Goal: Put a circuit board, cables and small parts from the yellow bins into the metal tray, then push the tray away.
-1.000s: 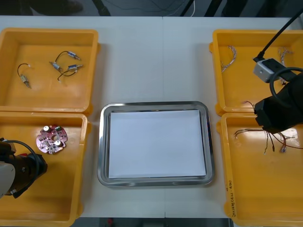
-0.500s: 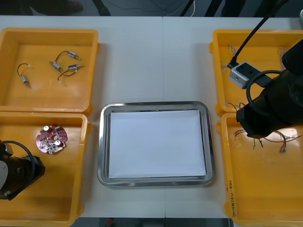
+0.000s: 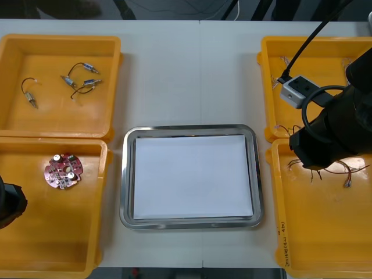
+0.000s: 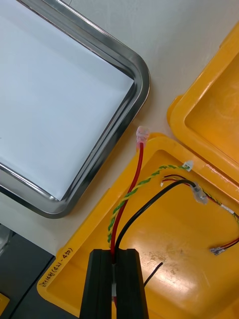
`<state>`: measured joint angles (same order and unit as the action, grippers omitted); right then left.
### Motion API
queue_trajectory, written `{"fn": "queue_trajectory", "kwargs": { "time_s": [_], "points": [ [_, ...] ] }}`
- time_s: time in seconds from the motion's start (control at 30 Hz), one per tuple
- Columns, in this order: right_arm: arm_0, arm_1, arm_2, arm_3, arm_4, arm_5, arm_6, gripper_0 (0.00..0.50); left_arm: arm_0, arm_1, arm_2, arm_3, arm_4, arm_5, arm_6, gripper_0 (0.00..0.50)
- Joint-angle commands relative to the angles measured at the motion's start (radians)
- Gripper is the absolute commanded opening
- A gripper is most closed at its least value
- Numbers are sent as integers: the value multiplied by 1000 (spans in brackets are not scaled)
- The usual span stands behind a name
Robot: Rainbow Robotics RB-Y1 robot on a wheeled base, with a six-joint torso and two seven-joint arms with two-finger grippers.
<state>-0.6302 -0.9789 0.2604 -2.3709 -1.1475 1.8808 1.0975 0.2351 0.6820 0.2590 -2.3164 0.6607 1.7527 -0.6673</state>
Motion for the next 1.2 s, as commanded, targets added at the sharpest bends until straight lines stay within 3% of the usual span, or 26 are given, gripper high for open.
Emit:
{"fn": "queue_trajectory", "kwargs": {
  "time_s": [0.03,0.37,0.6,0.8,1.2],
  "points": [
    [-36,3,16,-27,12,-5,65,0,-45,103,52,-63,56,53,-58,0],
    [-36,3,20,-27,26,-5,81,0,-175,203,52,-98,241,143,-63,0],
    [-34,3,20,-28,26,-5,82,0,-316,258,-35,-112,329,167,-78,0],
    [-34,3,19,-27,25,-5,82,0,-441,295,-155,-112,362,167,-84,0],
    [-34,3,20,-28,28,-6,84,0,-692,291,-445,-49,359,167,-54,0]
  ]
}}
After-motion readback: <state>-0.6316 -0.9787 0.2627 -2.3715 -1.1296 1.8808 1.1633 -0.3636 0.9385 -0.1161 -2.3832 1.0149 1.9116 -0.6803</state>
